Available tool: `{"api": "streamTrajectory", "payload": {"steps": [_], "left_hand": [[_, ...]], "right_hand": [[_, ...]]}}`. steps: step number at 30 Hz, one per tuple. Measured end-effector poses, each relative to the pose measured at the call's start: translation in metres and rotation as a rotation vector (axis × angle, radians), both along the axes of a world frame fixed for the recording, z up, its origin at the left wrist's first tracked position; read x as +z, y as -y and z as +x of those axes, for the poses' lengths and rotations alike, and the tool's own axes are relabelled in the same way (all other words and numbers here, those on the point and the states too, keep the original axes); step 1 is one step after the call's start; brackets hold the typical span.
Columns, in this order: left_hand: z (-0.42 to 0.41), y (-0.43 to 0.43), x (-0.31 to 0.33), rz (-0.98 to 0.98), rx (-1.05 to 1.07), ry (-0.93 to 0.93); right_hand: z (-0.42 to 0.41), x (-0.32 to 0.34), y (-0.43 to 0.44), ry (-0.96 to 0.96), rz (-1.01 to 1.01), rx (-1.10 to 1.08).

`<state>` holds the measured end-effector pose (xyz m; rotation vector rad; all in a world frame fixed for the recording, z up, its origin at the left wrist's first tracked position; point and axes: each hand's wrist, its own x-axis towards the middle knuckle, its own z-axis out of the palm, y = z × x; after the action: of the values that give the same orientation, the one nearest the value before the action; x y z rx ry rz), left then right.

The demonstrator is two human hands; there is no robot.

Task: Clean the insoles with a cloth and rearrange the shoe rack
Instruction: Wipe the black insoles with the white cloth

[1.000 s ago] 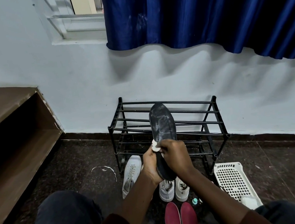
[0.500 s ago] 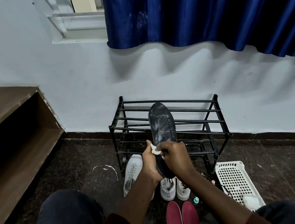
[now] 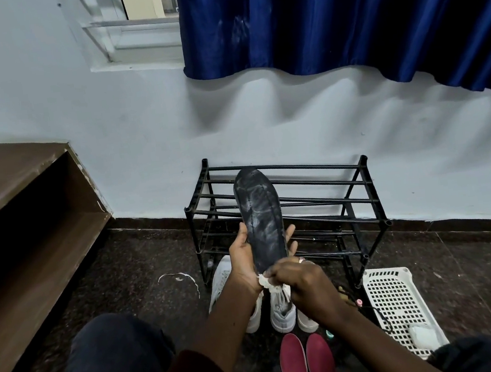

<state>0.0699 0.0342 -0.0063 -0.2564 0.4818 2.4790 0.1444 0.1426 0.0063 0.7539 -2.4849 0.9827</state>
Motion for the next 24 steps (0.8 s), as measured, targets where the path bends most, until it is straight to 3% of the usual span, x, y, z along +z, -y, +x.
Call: {"api": "streamTrajectory", "payload": {"steps": [6, 15, 21, 24], "left_hand": [[0.008, -0.007, 0.005, 0.005, -0.069, 0.004], [-0.001, 0.003, -0.002, 0.039, 0.031, -0.035], [0.003, -0.002, 0.004, -0.015, -0.045, -0.039], [0.002, -0.002, 0.003, -0.002, -0.043, -0.047]], "right_hand": [[-0.016, 0.008, 0.021, 0.077, -0.125, -0.307], [0.003, 0.009, 0.007, 0.108, -0.014, -0.110], [-0.015, 0.018, 0.020, 0.120, -0.062, -0.268], [-0.016, 0.019, 0.028, 0.068, 0.017, -0.265]]}}
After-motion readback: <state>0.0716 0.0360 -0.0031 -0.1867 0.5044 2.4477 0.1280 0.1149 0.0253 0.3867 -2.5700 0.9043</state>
